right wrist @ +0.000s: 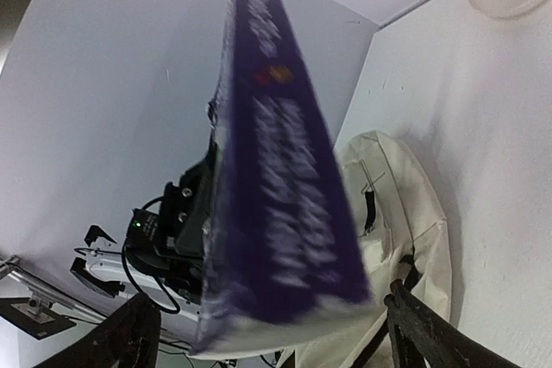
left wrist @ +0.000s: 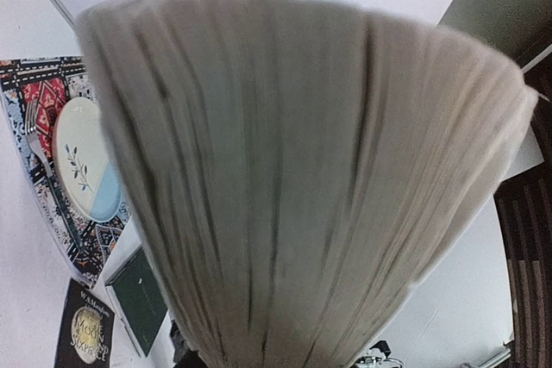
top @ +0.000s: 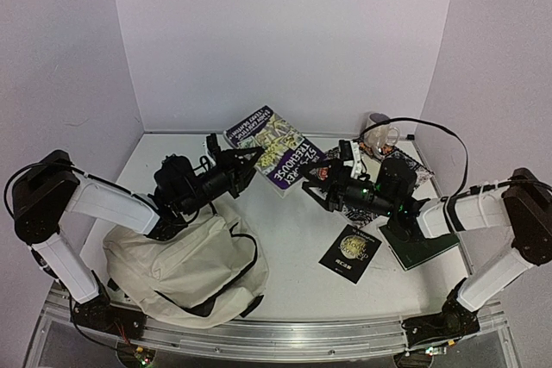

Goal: Pack the student bag
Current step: Pass from the left arm to the right

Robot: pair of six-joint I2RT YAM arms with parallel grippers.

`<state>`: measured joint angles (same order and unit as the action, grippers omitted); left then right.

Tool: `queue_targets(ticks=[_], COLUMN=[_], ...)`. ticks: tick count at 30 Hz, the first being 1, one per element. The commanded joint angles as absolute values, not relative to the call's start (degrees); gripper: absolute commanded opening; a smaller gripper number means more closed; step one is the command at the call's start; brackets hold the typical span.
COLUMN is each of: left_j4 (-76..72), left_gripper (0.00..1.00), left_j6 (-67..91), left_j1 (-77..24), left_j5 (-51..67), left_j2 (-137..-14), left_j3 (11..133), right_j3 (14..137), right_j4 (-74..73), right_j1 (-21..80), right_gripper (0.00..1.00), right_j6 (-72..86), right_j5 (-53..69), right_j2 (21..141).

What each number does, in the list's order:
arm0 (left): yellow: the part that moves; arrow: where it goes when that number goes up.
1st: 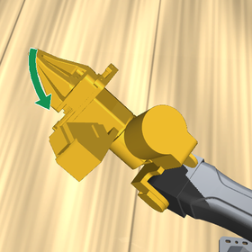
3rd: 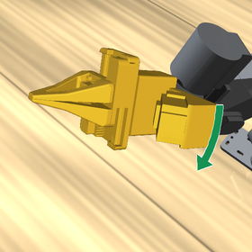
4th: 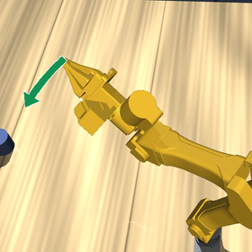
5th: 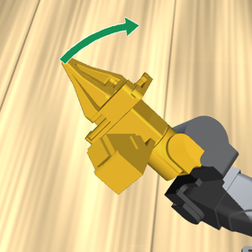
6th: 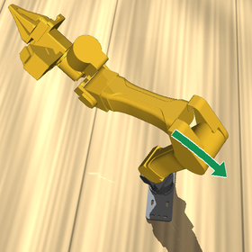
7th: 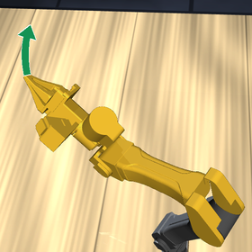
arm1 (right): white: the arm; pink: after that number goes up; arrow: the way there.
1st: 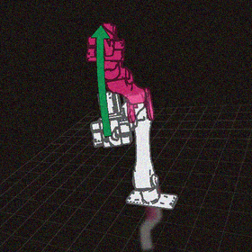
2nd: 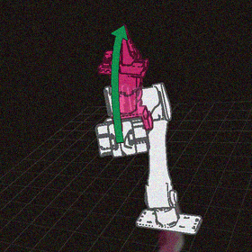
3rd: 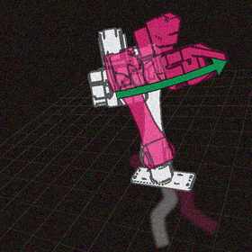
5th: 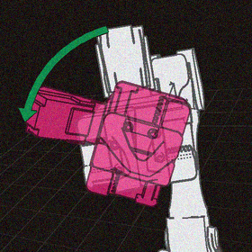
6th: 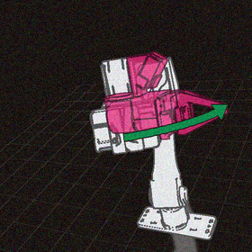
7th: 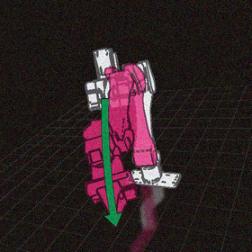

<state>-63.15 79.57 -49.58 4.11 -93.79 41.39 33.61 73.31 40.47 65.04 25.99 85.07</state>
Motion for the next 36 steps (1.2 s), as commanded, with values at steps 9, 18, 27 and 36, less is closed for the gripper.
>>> queue_targets(ticks=[9, 18, 27, 36], left_j4=[-75.5, -76.0, -76.5, -76.0], left_gripper=[0.0, 0.0, 0.0, 0.31], left_j6=[80.3, 81.2, 82.2, 73.9], left_j1=[-50.4, -51.8, -52.4, -52.2], left_j5=[0.5, 0.6, -1.4, -4.5], left_j2=[-92.8, -94.9, -96.1, -93.2], left_j3=[44.4, 45.3, 43.9, 35.6], right_j3=[33.8, 39.1, 40.8, 37.6], right_j4=[90.5, 94.9, 98.7, 99.3], right_j1=[41.5, 41.9, 41.9, 41.8], right_gripper=[0.91, 0.9, 0.62, 0.02], right_j6=[67.0, 65.9, 66.5, 65.2], right_j5=[23.5, 26.3, 27.2, 26.2], right_j2=[85.8, 87.4, 88.9, 87.7])
